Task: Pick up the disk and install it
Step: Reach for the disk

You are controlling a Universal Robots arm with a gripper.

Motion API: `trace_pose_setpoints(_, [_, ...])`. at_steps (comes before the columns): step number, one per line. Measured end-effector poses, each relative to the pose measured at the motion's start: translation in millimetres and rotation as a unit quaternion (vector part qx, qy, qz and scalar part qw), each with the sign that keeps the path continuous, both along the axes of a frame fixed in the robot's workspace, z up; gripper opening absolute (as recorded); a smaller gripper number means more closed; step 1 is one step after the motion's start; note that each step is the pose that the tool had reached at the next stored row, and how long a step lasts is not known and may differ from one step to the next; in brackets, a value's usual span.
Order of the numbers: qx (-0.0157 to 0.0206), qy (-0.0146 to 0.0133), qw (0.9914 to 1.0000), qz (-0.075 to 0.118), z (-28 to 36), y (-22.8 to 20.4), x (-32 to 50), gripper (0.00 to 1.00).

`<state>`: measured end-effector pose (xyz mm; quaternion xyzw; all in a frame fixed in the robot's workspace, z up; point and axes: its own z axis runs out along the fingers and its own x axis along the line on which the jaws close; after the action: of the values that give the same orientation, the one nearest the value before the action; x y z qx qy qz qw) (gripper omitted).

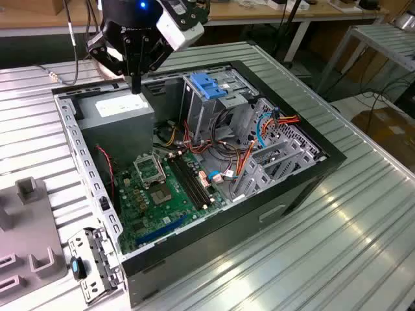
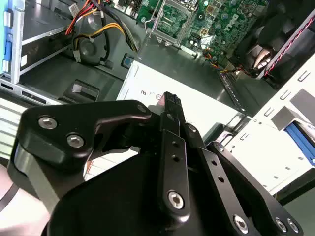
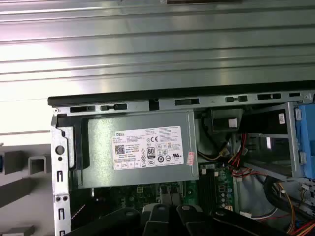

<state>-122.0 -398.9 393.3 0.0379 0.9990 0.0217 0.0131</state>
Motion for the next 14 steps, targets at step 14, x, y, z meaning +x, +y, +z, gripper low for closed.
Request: trace_pose_setpoints(14, [0.0, 0.0, 1.0, 0.0, 0.0, 0.0, -8.6, 0.11])
